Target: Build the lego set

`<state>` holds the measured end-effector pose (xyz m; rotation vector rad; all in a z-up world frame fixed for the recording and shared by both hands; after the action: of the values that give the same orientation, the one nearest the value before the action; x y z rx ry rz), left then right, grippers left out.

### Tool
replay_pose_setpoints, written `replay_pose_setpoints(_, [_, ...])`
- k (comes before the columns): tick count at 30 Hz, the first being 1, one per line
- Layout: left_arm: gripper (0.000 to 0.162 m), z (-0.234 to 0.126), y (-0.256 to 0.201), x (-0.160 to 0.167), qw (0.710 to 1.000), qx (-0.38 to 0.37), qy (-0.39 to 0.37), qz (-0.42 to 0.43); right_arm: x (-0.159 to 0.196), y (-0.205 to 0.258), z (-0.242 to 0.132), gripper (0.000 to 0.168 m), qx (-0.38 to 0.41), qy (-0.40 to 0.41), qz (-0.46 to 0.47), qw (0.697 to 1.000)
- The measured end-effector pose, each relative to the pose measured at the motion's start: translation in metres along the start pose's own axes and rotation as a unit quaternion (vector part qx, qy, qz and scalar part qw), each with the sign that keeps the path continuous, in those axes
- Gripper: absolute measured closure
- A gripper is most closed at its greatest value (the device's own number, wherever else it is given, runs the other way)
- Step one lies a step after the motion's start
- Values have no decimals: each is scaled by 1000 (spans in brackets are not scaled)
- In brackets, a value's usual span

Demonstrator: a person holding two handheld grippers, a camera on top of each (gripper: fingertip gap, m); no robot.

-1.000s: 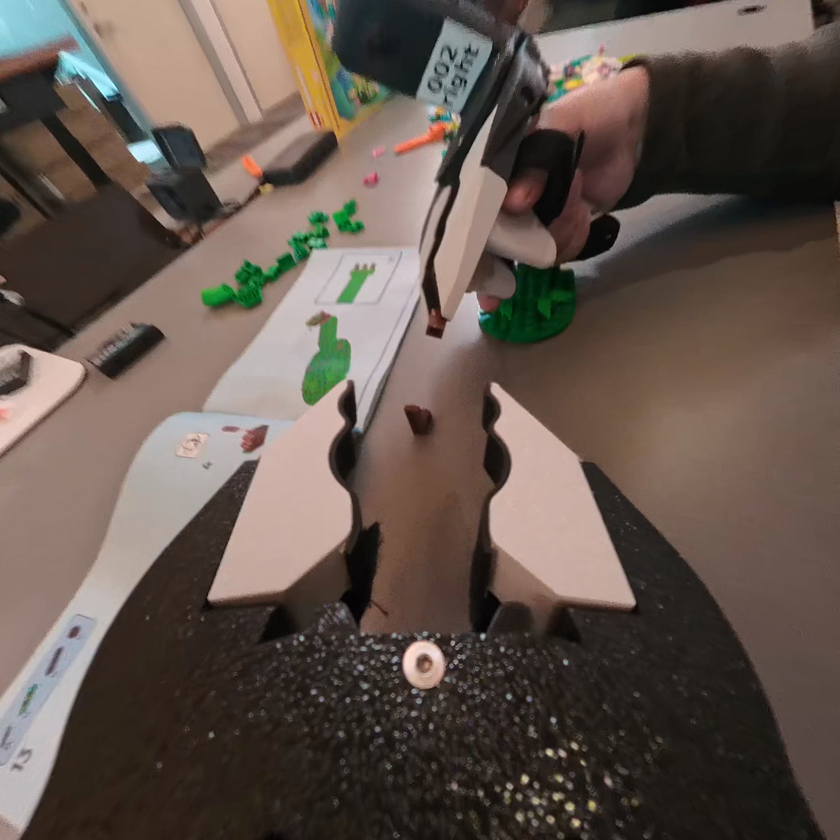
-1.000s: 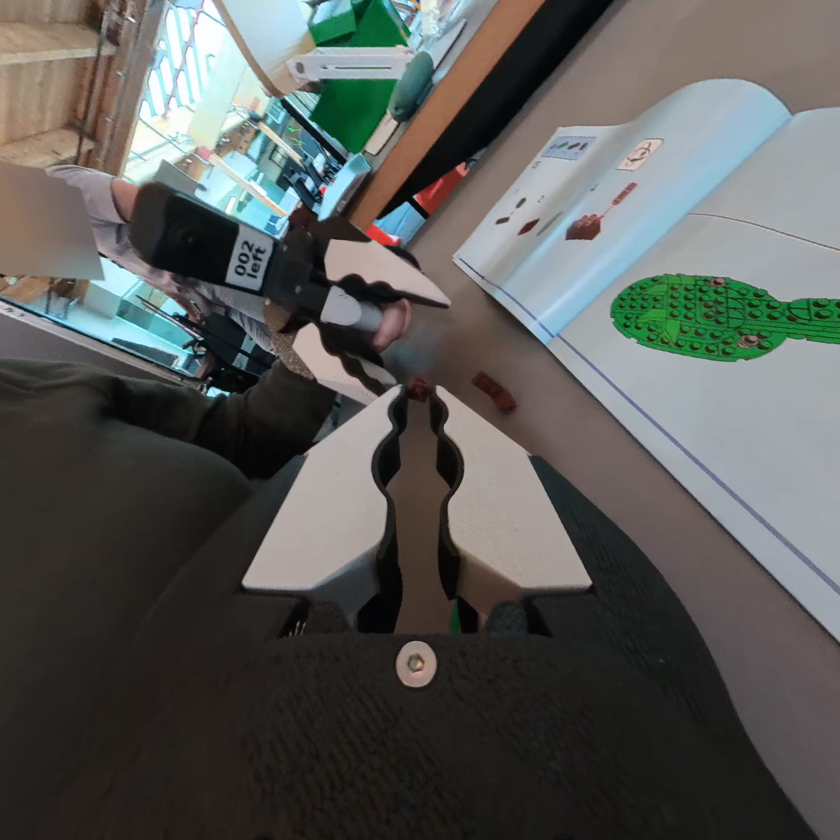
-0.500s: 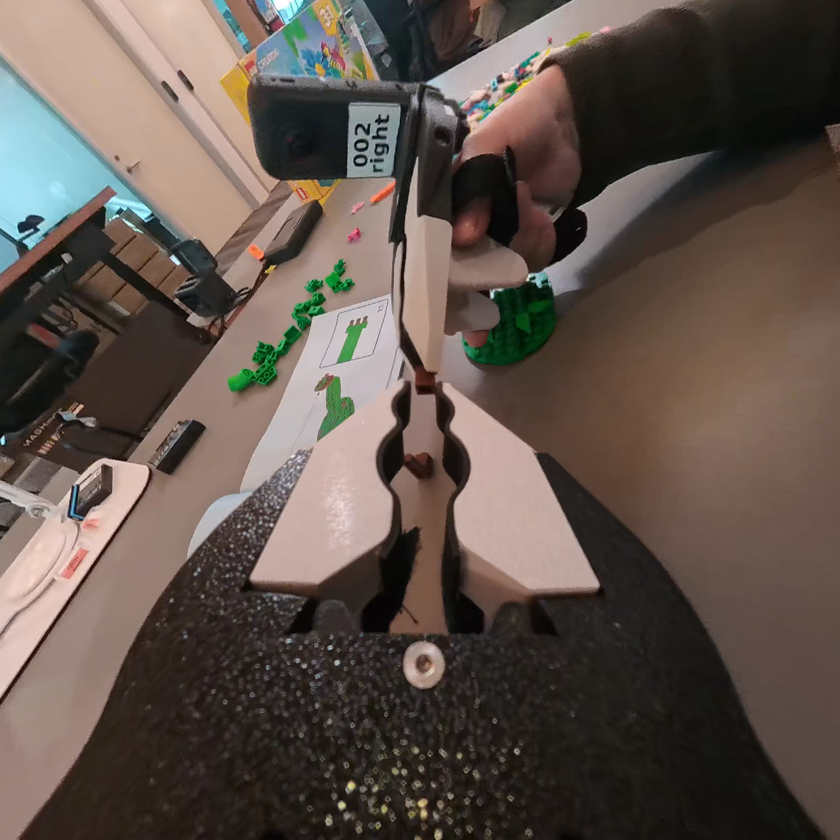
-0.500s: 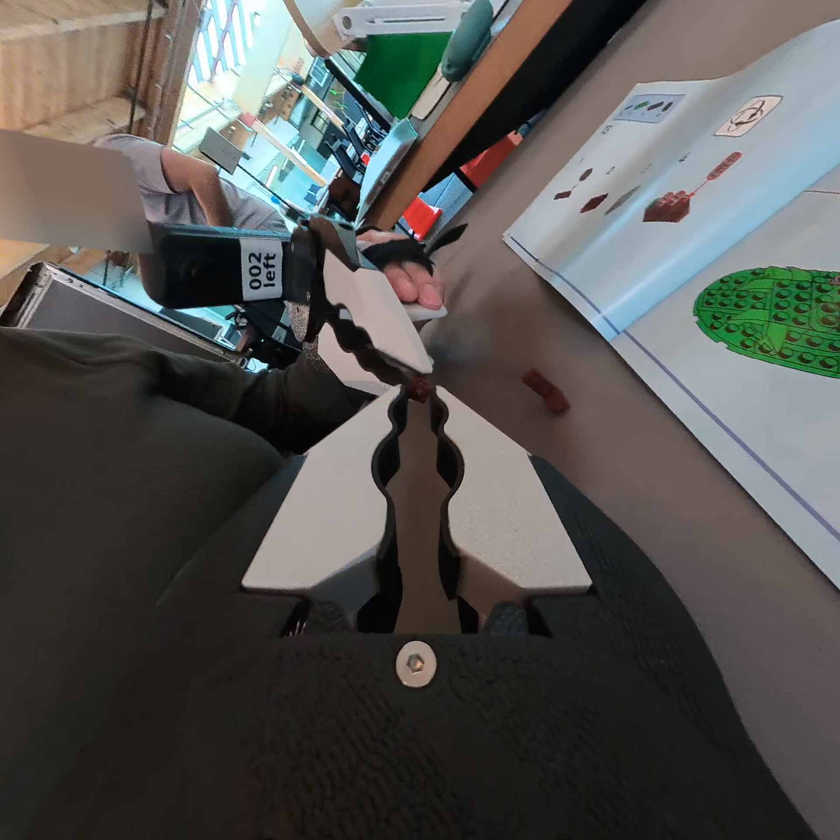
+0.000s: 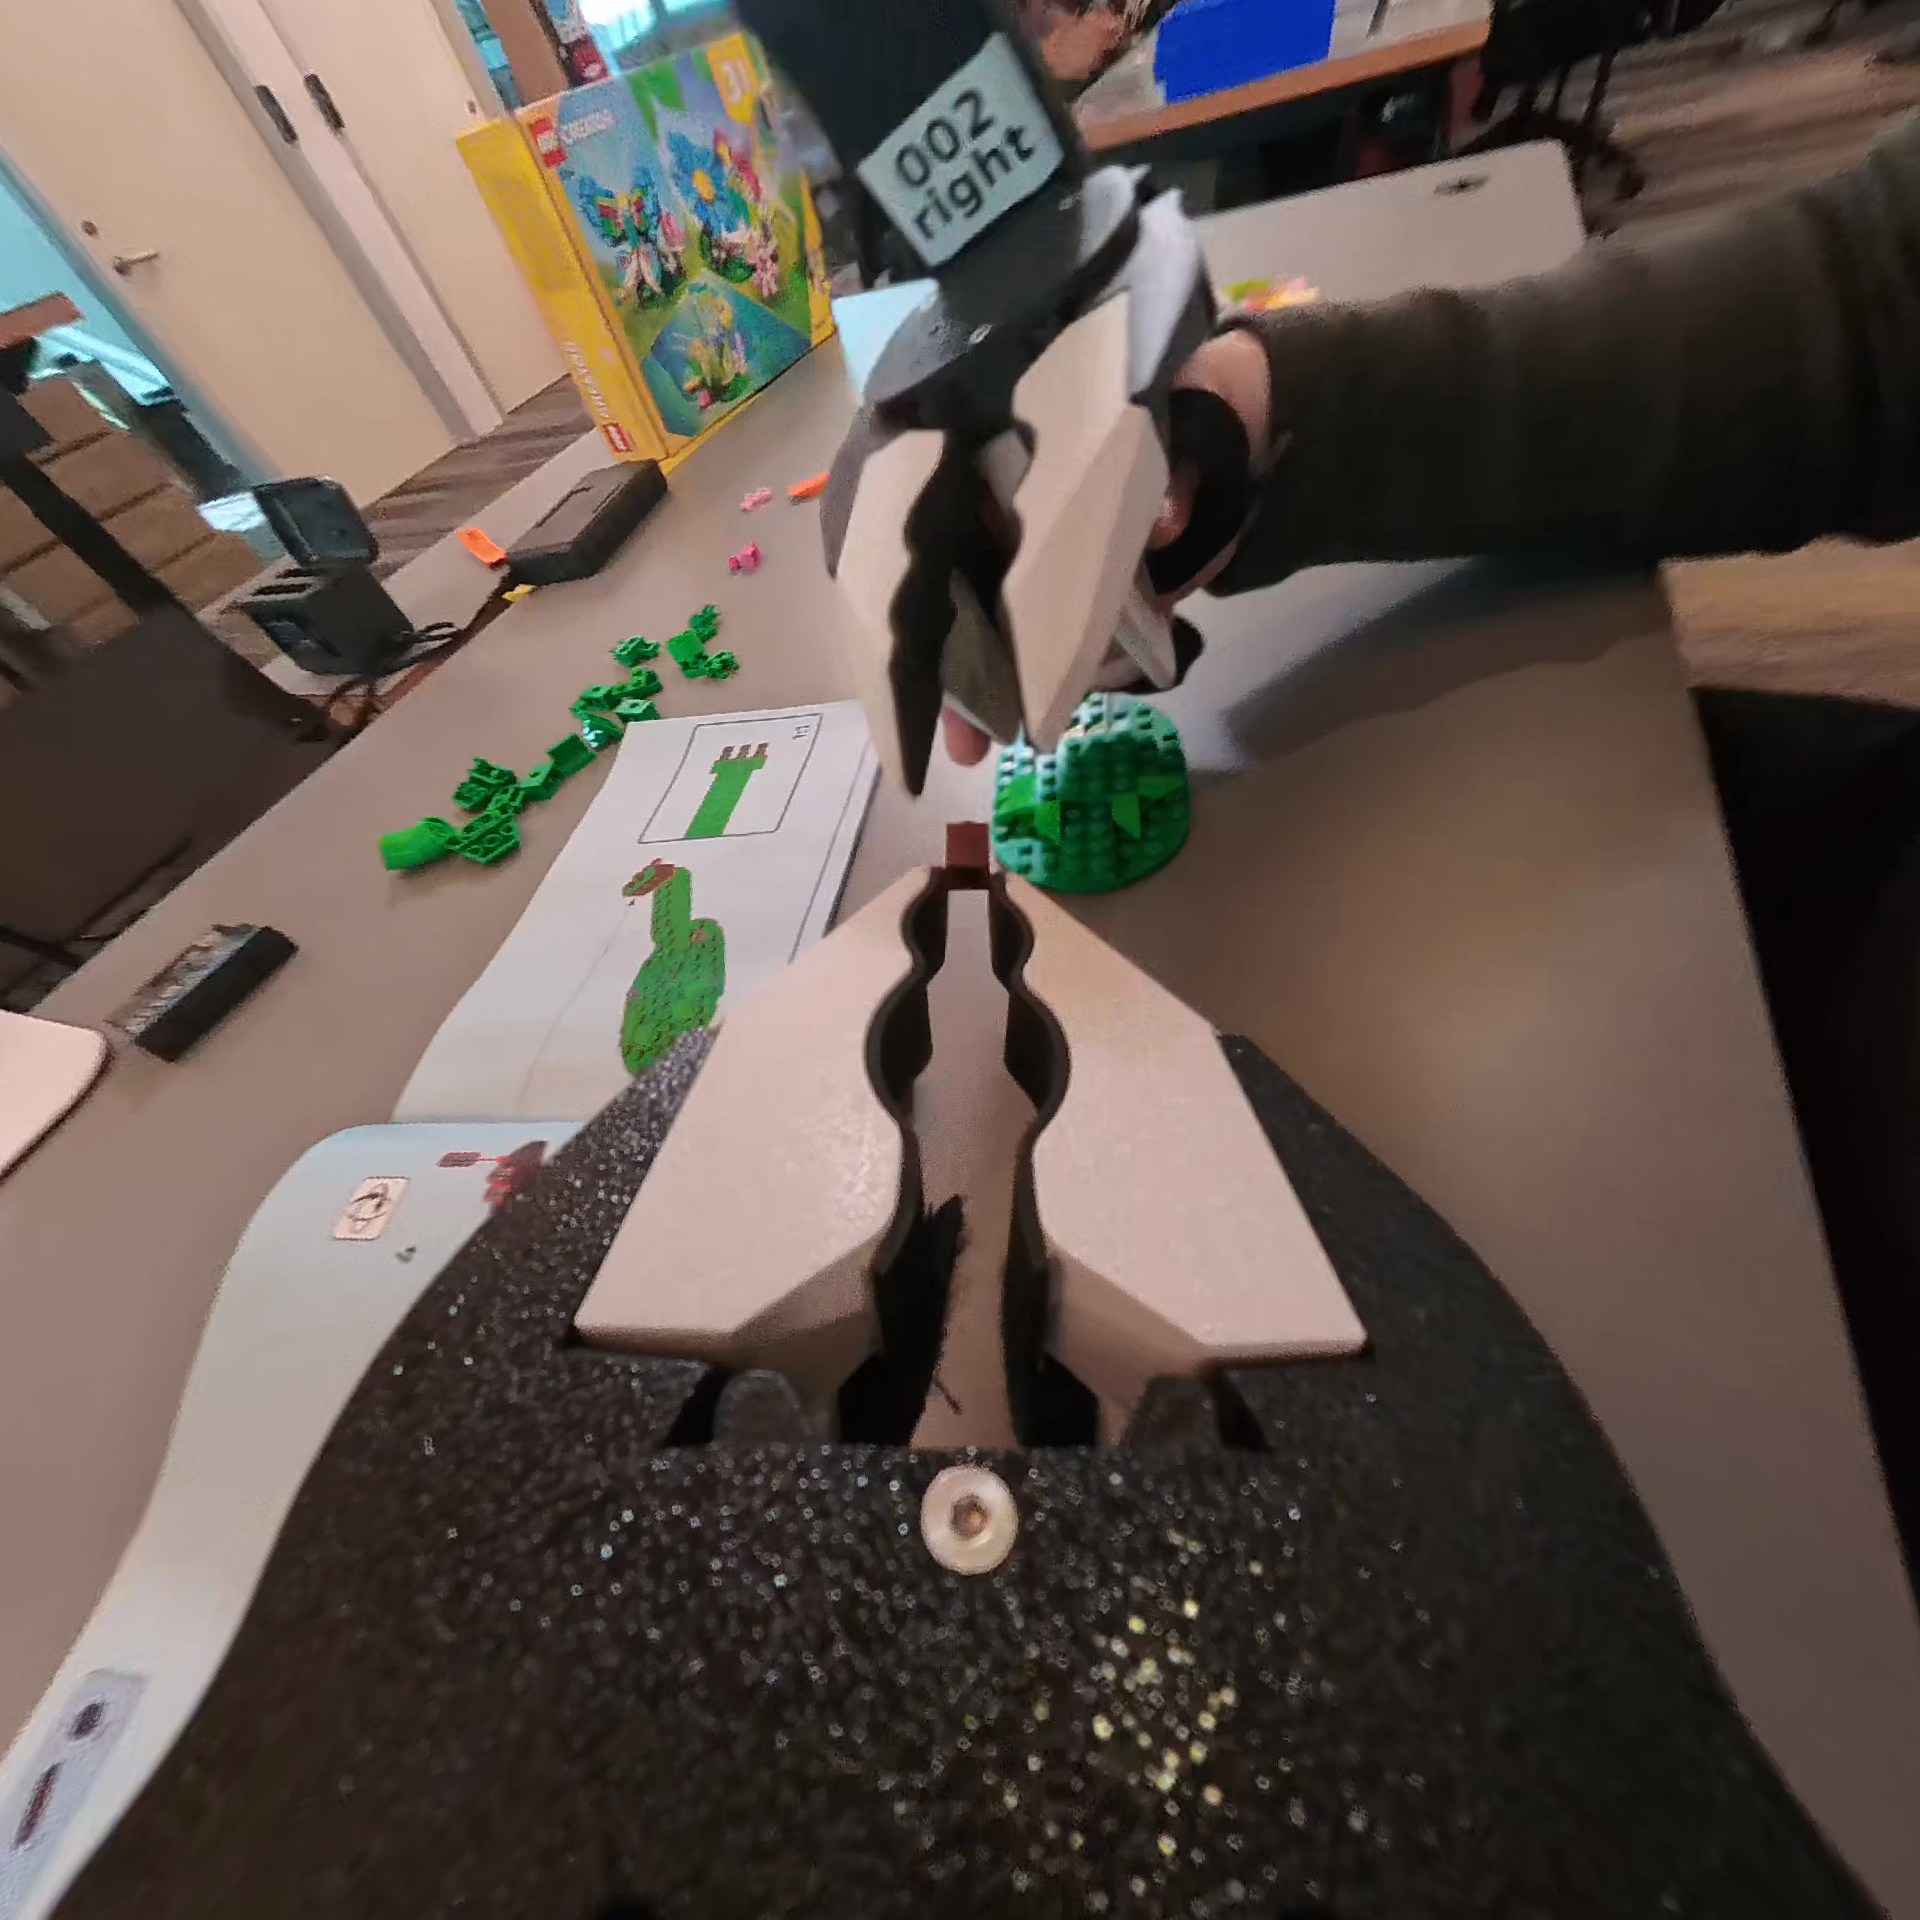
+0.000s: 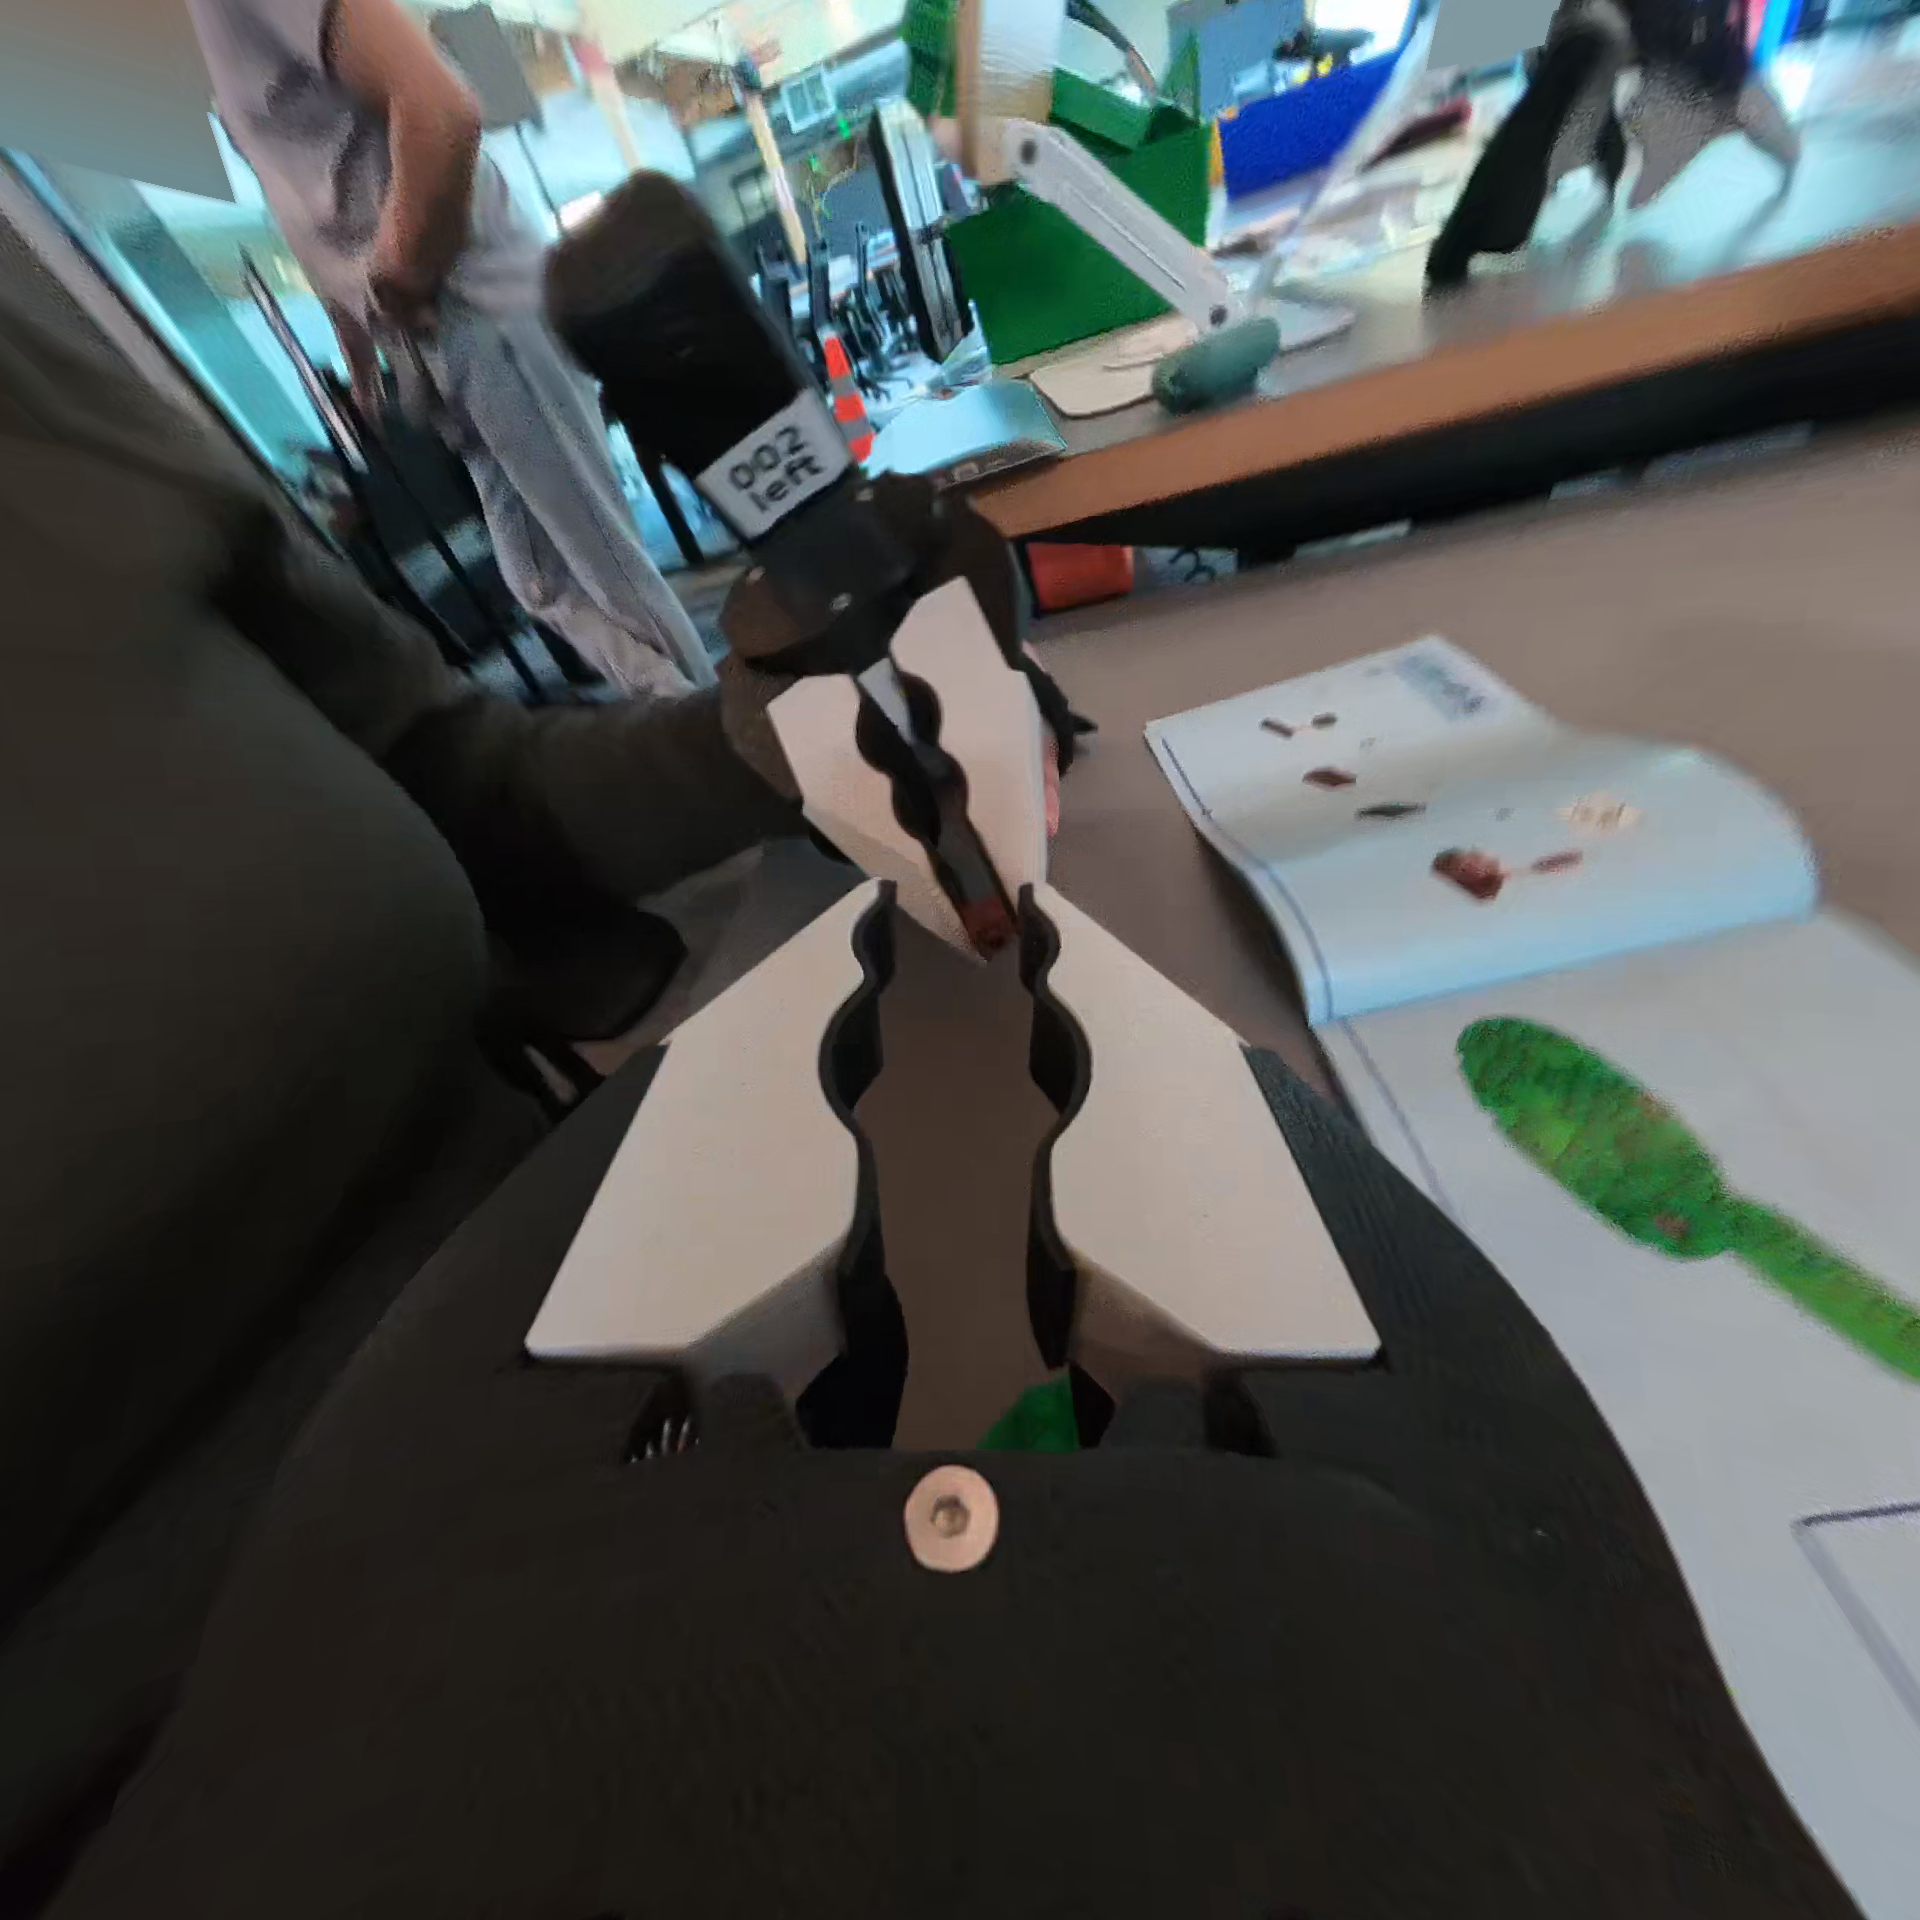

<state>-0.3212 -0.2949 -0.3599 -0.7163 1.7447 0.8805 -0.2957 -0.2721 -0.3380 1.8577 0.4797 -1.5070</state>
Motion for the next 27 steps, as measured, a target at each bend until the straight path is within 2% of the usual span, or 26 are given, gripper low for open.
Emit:
replay_pose_setpoints(3, [157,-3,-3,-5,999,21,-23,-27,0,8,-1,147,11,21,-91,996])
replay_pose_setpoints(6, [157,-4,-5,-9,998,34,-33,-36,3,10,0,151,14,29,-126,991])
replay_pose_setpoints(14, [157,-2,-11,-8,998,50,-25,-38,10,10,4,161,24,53,-154,986])
replay_pose_setpoints(21, [156,-2,-11,-5,998,44,-21,-51,13,6,3,162,28,59,-162,985])
replay_pose_setpoints(24, [142,-10,4,3,999,3,1,-52,21,-8,0,162,50,77,-152,984])
replay_pose_setpoints(27, [123,-14,16,24,996,-20,61,-63,31,-25,1,162,72,111,-143,981])
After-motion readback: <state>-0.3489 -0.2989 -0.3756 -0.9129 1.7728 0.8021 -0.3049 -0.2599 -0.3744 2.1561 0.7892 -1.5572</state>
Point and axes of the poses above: each gripper's, where its closed fingertips meet, z out along the fingers, x out of its underside, y = z × x across the jaws, the point moved 2 cm from there along -z, back along the fingers, and after that the axes turned 4 degrees about -y, right-handed, at the moved point
